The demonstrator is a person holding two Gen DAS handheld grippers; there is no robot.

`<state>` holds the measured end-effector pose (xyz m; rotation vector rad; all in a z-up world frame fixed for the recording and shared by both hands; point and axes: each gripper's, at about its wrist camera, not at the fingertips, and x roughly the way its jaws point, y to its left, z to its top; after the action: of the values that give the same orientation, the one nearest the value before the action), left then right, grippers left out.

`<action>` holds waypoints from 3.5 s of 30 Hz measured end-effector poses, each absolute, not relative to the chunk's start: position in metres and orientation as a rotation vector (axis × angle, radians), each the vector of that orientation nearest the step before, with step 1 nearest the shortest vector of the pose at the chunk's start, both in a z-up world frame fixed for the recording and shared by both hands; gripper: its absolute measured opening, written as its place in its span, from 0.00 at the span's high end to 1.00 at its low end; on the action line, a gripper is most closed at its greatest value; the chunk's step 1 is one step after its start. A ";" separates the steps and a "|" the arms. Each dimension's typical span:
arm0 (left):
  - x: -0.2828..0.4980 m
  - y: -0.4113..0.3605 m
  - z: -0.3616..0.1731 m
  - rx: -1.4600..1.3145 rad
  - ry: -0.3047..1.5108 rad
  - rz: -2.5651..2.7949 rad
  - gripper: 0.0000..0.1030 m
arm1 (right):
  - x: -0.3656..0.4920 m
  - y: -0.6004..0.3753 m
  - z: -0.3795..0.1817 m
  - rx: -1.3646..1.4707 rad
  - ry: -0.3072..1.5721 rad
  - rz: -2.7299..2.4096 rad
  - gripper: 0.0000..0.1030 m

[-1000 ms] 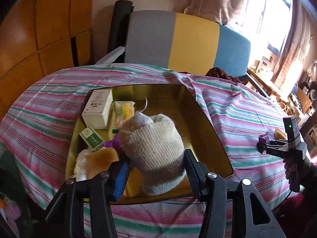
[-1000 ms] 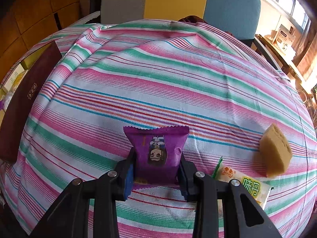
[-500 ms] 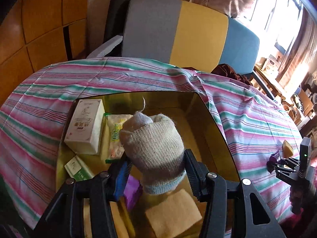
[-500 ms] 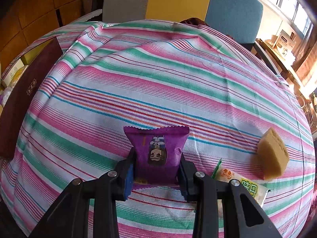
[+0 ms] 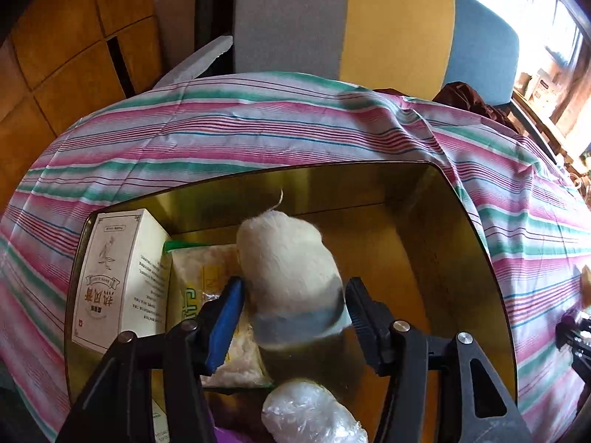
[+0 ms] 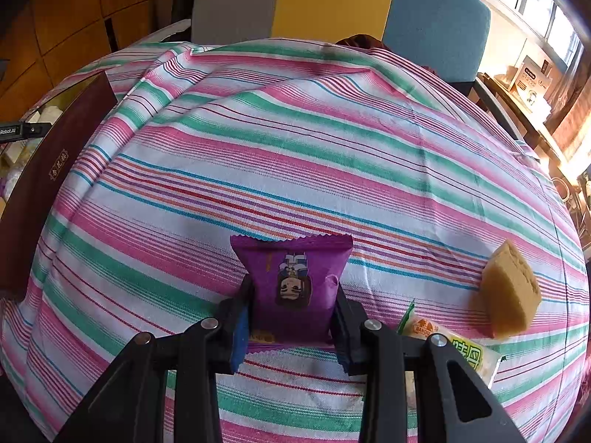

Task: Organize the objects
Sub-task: 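Carry the sock bundle toward the gold tray with the left tool while the right holds the packet, then lower the sock bundle into the gold tray and open the left tool, then carry the purple packet over the gold tray and open the right tool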

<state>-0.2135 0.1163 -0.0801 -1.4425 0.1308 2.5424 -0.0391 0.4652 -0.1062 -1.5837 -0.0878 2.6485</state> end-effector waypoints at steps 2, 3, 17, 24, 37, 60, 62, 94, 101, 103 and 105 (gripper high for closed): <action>-0.212 0.113 -0.078 -1.427 0.130 2.550 0.39 | -0.040 0.466 -0.106 -1.582 -0.087 2.650 0.65; -0.209 0.111 -0.076 -1.424 0.139 2.560 0.39 | -0.040 0.465 -0.106 -1.581 -0.085 2.651 0.65; -0.119 0.092 -0.024 -1.178 0.104 2.704 0.36 | -0.039 0.464 -0.110 -1.566 -0.103 2.652 0.65; -0.079 0.086 -0.018 -1.135 0.083 2.731 0.36 | -0.038 0.464 -0.110 -1.556 -0.108 2.653 0.65; -0.047 0.087 -0.028 -1.168 0.061 2.702 0.36 | -0.040 0.457 -0.111 -1.540 -0.152 2.637 0.65; -0.030 0.051 -0.027 -1.133 0.016 2.759 0.36 | -0.044 0.420 -0.070 -1.523 0.138 2.652 0.67; -0.029 0.045 -0.029 -1.145 -0.001 2.757 0.36 | -0.048 0.395 -0.054 -1.506 0.154 2.730 0.67; -0.026 0.014 -0.043 -1.180 -0.147 2.732 0.35 | -0.147 0.176 -0.078 -1.819 0.034 2.934 0.56; -0.022 0.016 -0.039 -1.165 -0.133 2.737 0.34 | -0.127 0.185 -0.060 -1.708 0.057 2.989 0.56; -0.021 0.017 -0.037 -1.157 -0.125 2.740 0.34 | -0.119 0.191 -0.056 -1.679 0.071 2.994 0.56; -0.020 0.018 -0.035 -1.149 -0.116 2.741 0.34 | -0.111 0.198 -0.050 -1.646 0.090 3.006 0.56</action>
<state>-0.0197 0.0181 -0.0354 -1.1485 -0.1160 2.7410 -0.1105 0.1980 -0.0502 -1.6460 0.0897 3.0056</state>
